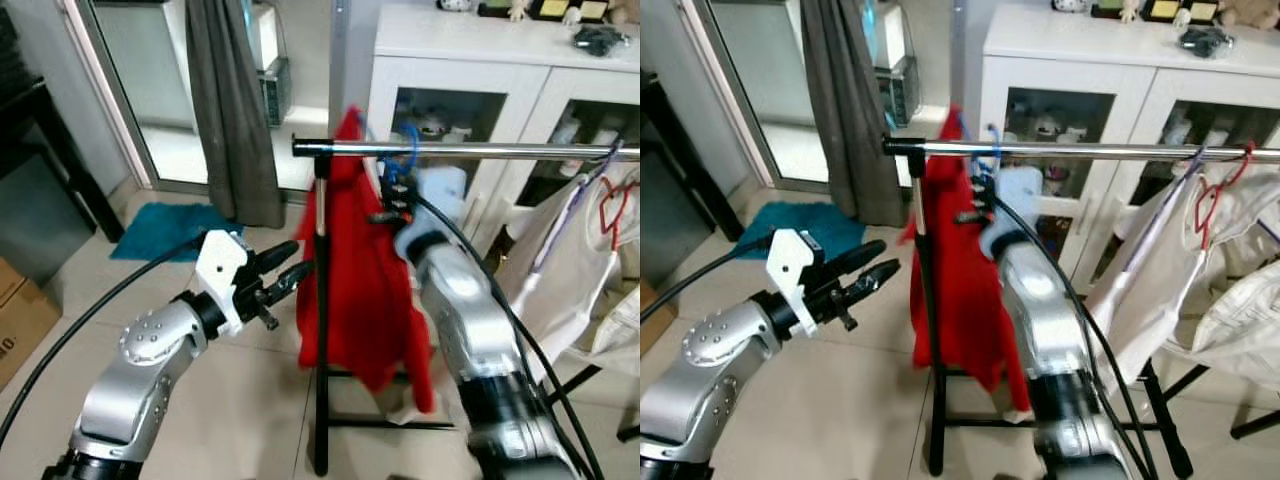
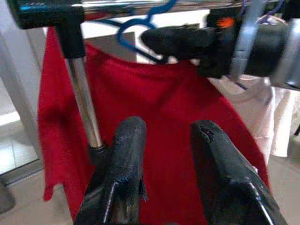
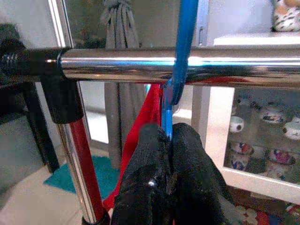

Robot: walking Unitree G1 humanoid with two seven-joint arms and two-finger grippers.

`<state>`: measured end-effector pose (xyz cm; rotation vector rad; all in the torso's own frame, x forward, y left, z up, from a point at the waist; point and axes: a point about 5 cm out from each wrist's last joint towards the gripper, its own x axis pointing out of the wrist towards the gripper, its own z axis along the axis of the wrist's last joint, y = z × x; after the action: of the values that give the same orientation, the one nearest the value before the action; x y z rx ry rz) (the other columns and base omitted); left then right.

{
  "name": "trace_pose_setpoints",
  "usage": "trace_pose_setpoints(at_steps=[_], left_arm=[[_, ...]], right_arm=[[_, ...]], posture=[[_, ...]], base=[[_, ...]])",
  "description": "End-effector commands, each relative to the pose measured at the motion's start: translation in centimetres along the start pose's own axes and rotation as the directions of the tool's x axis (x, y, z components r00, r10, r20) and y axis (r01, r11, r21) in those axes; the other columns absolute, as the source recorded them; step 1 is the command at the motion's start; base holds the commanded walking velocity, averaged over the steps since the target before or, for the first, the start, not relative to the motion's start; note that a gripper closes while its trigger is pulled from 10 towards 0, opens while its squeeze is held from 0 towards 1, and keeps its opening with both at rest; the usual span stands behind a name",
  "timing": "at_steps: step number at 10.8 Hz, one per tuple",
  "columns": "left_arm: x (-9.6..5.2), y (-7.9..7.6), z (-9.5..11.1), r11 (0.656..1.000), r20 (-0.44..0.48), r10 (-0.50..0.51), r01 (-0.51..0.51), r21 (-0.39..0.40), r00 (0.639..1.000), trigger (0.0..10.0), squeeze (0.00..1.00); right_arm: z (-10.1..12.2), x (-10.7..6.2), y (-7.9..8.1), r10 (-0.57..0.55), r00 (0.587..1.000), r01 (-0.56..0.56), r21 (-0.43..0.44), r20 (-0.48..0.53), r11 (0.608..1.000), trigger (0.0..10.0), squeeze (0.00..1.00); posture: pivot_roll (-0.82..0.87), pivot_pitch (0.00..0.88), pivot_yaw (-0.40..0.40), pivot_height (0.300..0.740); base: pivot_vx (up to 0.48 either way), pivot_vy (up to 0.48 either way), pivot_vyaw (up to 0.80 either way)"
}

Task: Hang hanger

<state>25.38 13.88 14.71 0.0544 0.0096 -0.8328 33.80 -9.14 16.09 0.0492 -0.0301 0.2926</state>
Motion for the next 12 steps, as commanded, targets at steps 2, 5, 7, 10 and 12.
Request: trace_pose_setpoints(at_steps=[2,5,7,10,12], left_arm=[[0.2,-0.1,0.1,0.999,-0.019,-0.017,0.018,0.031,1.0,10.0,0.0],[0.1,-0.1,-0.4,0.999,-0.048,-0.005,0.007,0.034,0.999,10.0,0.0],[0.1,-0.2,-0.5,0.999,-0.054,-0.014,0.015,0.034,0.998,10.0,0.0],[0.3,-0.1,-0.5,0.999,-0.054,-0.016,0.018,0.039,0.998,10.0,0.0],[0.1,0.4,-0.1,0.999,-0.026,-0.004,0.005,0.039,1.0,10.0,0.0]], right_arm=[[1.1,2.0,0.5,0.036,0.999,-0.037,-0.054,-0.023,0.998,10.0,0.0],[-2.2,2.0,1.7,0.138,0.945,-0.19,-0.154,-0.298,0.97,10.0,0.0],[-3.3,1.7,1.3,0.106,0.93,-0.161,-0.131,-0.351,0.978,10.0,0.0],[-1.7,1.9,1.0,0.117,0.969,-0.139,-0.088,-0.218,0.986,10.0,1.0],[1.2,1.2,0.6,0.168,0.986,-0.168,-0.065,-0.003,0.984,10.0,1.0]], posture=[[0.01,0.0,0.023,0.74],[0.01,0.0,0.015,0.74],[0.01,0.0,0.015,0.74],[0.0,0.0,0.029,0.74],[0.01,0.0,0.021,0.74]], base=[[0.0,0.0,0.0],[0.0,0.0,0.0],[0.0,0.0,0.0],[0.0,0.0,0.0],[0.0,0.0,0.0]])
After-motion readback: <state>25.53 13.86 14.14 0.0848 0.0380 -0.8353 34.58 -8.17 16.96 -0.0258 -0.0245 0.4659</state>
